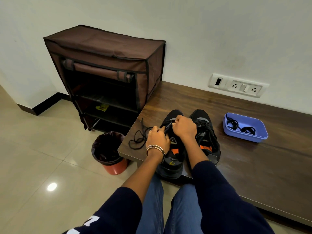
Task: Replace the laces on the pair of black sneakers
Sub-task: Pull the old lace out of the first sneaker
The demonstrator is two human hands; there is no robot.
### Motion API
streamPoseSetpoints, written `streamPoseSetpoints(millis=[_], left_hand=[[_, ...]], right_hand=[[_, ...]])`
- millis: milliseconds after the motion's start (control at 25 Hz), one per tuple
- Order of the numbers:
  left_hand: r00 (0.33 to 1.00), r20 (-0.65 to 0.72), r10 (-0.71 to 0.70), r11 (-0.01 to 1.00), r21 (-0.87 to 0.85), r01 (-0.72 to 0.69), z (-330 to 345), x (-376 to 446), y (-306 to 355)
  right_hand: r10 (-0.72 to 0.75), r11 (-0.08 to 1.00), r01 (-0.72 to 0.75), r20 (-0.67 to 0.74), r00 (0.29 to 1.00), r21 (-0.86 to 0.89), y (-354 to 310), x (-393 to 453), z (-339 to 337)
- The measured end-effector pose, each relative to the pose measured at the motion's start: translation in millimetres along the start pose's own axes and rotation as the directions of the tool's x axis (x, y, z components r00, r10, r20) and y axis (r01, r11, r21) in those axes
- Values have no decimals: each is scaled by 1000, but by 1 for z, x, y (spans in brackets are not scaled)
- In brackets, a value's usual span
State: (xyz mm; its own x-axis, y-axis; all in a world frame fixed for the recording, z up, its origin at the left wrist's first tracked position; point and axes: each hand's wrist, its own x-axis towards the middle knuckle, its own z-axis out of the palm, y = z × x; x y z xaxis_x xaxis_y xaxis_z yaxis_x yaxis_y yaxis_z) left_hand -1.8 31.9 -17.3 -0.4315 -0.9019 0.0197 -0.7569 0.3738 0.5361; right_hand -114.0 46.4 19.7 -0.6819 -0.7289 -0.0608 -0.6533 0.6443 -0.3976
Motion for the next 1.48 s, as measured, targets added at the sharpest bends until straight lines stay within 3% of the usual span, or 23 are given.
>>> streamPoseSetpoints(millis=[40,120,160,200,280,360,440,520,600,680,760,800,840,920,1040,1120,1240,1320,1360,1480], left_hand=[[1000,-6,-4,1000,-3,4,1,0,1],[1000,-9,-6,1000,2,7,2,0,1],[1000,-7,-7,1000,7,7,2,0,2],[1000,-5,-9,1000,11,9,2,0,2],[1000,-1,-12,1000,15,12,1,0,2],[1000,14,-4,999,34,4,0,-1,3],[1000,26,10,998,59,-12,-1,-1,3],[999,30,14,997,70,-16,-2,-1,3],[1000,26,11,997,72,-13,-1,-1,2],[1000,24,15,997,74,-17,-1,0,2],[999,25,24,997,71,-26,0,0,3],[999,26,31,997,69,-32,0,0,4],[999,28,40,997,71,-42,1,0,4],[998,33,57,995,85,-60,1,1,4],[997,42,64,991,114,-68,0,2,5],[997,49,66,989,129,-71,-1,1,5],[996,63,70,985,156,-80,0,1,4],[996,67,56,986,156,-66,-1,2,5],[996,73,51,986,155,-62,-1,2,6],[996,75,44,985,161,-56,-2,0,8]], right_hand=[[102,973,-108,43,994,205,6,3,-4],[290,709,-338,181,940,619,19,5,-10],[352,607,-378,190,917,699,22,4,-14],[383,590,-364,147,912,721,23,3,-18],[283,788,-203,-49,958,582,19,6,-22],[13,964,4,-65,998,267,9,5,-21],[-125,986,127,26,992,-110,-2,-2,-13],[-152,944,150,13,988,-294,-6,-8,-4],[-165,971,150,-69,984,-185,-5,-12,-5],[10,963,43,-193,981,265,2,-15,-14],[282,751,-50,-251,926,659,12,-20,-20],[369,678,-62,-266,890,732,16,-23,-20],[414,658,-87,-263,872,748,16,-24,-19],[387,751,-151,-242,890,643,10,-22,-20],[132,975,-76,-267,955,209,0,-16,-20],[-47,996,36,-140,989,-79,-5,-13,-14],[-90,974,76,-56,994,-214,-9,-16,-7],[-106,970,91,-55,993,-223,-8,-17,-8],[-113,984,102,-67,991,-146,-6,-18,-9],[-85,931,139,-170,982,337,0,-22,-18]])
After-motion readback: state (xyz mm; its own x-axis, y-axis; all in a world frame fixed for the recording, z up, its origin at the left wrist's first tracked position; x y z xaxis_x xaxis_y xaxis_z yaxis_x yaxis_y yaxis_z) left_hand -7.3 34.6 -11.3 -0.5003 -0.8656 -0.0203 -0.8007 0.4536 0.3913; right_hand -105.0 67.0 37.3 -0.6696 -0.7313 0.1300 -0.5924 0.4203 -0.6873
